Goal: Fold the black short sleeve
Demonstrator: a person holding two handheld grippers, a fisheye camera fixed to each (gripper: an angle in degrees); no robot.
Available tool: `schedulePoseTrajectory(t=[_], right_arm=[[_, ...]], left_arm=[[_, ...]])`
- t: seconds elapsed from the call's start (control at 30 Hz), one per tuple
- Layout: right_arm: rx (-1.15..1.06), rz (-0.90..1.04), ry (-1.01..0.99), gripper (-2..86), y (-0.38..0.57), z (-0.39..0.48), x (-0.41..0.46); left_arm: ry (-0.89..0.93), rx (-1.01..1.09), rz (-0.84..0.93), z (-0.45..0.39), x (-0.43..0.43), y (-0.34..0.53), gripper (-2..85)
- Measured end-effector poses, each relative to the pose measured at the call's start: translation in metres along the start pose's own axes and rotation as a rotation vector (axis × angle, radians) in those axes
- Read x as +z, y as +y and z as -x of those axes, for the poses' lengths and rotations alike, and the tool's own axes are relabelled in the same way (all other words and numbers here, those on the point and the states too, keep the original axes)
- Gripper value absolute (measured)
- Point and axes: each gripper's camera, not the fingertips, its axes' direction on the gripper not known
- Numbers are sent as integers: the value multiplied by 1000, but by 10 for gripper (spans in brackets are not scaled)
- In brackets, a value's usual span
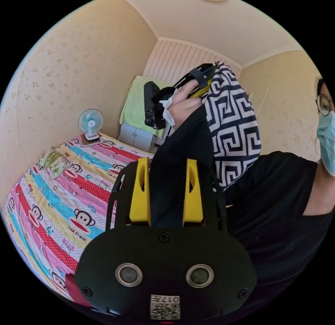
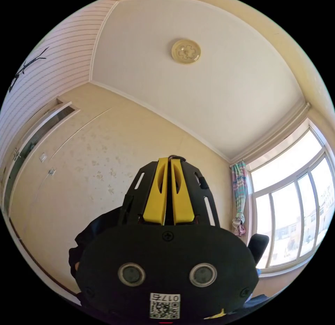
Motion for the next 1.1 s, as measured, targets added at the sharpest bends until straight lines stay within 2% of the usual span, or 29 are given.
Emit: schedulePoseTrajectory(t=[0.2, 0.27, 0.33, 0.43, 0.5, 0.53, 0.6, 0.73, 0.83, 0.97, 1.1], right_arm=[[31, 25, 58, 11, 9, 2, 11], [20, 37, 124, 11, 12, 8, 10], [4, 14, 189, 12, 14, 17, 2], [60, -42, 427, 14, 21, 35, -22], [107, -52, 766, 15, 37, 56, -43], [119, -44, 852, 15, 42, 60, -48], [161, -37, 1110, 16, 69, 76, -67], [181, -134, 1162, 17, 117, 92, -102], [235, -201, 1312, 17, 152, 100, -125], [331, -4, 1549, 40, 182, 89, -130], [406, 138, 1529, 134, 207, 53, -144]], left_arm=[[174, -45, -101, 6, 7, 2, 21], [219, -53, -165, 7, -3, 3, 12], [233, -54, -302, 2, -31, 5, 6], [298, -13, -477, -10, -72, 5, 1], [304, 8, -530, -20, -90, -2, -1], [288, 11, -546, -27, -97, -9, -1], [231, 14, -534, -39, -101, -23, -1], [208, 22, -507, -56, -93, -58, -1], [191, 14, -470, -60, -87, -85, -1], [204, 21, -443, -63, -92, -111, -1], [208, 42, -433, -64, -109, -132, -1]])
